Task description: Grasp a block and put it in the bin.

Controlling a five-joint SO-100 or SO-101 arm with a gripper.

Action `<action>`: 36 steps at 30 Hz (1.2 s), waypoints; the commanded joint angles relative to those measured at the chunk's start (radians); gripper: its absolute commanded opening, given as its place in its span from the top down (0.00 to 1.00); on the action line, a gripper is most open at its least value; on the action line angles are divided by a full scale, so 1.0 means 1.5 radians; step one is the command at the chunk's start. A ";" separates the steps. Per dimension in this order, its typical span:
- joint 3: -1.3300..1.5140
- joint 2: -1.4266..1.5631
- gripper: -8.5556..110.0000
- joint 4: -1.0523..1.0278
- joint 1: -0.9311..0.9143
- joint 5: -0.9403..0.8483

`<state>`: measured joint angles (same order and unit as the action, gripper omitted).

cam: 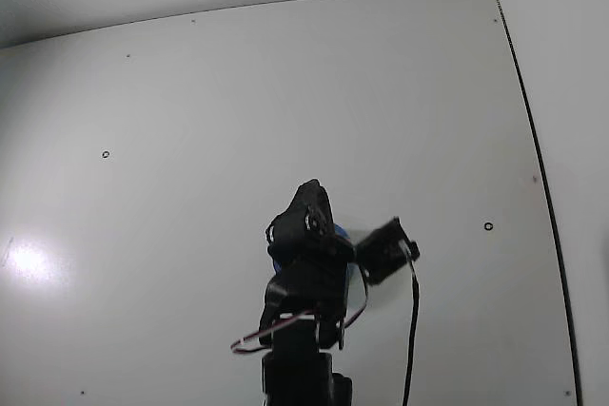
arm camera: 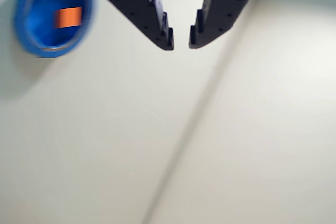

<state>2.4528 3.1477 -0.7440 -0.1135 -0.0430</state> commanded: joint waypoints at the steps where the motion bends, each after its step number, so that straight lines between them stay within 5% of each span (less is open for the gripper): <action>1: 0.054 0.093 0.90 -0.027 0.005 0.124; 7: 0.198 0.131 0.90 -0.098 0.013 0.182; 17: 0.357 0.131 0.93 -0.175 0.038 0.085; 36: 0.375 0.131 0.93 -0.170 0.063 0.066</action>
<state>3.0357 3.3364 -1.0048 -0.0261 0.0644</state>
